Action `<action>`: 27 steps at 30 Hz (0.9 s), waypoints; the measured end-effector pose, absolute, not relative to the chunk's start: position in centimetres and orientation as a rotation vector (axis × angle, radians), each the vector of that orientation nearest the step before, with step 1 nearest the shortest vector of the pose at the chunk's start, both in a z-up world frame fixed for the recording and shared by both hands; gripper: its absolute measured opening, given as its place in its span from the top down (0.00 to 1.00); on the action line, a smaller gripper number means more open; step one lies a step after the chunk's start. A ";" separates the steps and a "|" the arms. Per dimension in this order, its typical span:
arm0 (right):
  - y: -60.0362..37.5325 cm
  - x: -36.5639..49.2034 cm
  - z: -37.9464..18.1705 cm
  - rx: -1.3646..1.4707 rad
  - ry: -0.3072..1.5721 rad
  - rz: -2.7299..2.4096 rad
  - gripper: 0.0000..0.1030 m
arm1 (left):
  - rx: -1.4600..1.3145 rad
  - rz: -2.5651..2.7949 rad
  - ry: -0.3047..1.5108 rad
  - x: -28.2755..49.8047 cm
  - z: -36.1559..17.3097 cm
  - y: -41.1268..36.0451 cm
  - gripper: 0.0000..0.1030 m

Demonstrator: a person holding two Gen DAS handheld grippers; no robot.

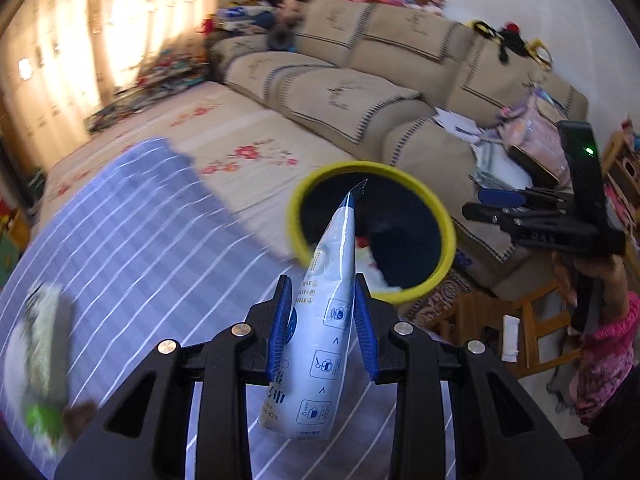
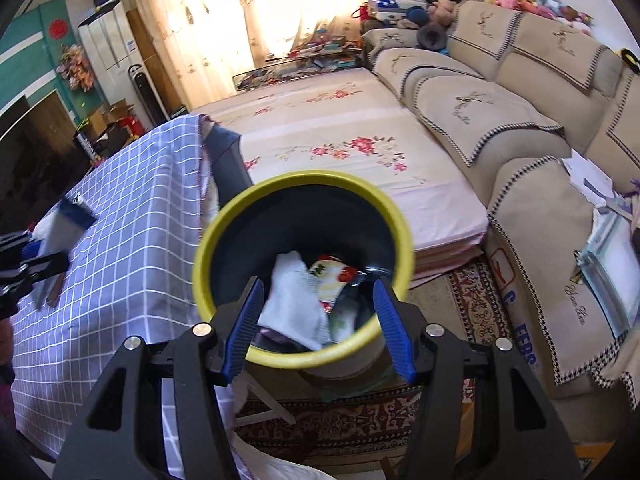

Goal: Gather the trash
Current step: 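Carry the tube over the bin and open the left gripper, then grasp the brown plastic tray by its rim with the right gripper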

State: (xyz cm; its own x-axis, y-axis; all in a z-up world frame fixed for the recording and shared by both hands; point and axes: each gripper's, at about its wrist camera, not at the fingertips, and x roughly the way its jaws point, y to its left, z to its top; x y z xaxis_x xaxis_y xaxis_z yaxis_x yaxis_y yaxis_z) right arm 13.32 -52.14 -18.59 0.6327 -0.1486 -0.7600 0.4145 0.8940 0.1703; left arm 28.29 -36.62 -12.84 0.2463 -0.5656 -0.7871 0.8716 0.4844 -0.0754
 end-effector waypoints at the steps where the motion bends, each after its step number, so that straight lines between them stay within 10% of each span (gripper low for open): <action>1: -52.5 13.0 -18.7 0.352 0.827 -0.332 0.46 | 0.427 -1.033 0.871 28.4 -13.1 -38.3 0.70; 14: -55.8 10.4 -20.0 0.398 0.847 -0.370 0.43 | 0.490 -1.081 0.980 30.2 -18.9 -52.6 0.68; 18: -55.6 10.7 -20.3 0.401 0.853 -0.358 0.42 | 0.458 -1.050 0.981 30.7 -19.4 -53.0 0.45; 27: -53.6 12.0 -20.3 0.384 0.854 -0.305 0.41 | 0.311 -0.915 0.888 30.2 -15.1 -43.9 0.28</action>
State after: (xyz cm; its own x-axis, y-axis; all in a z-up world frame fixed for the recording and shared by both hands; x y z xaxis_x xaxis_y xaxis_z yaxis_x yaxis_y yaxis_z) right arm 12.00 -53.61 -20.33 0.6212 -0.1075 -0.7762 0.4094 0.8891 0.2045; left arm 30.22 -43.88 -15.06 0.2975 -0.5544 -0.7773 0.7934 0.5964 -0.1217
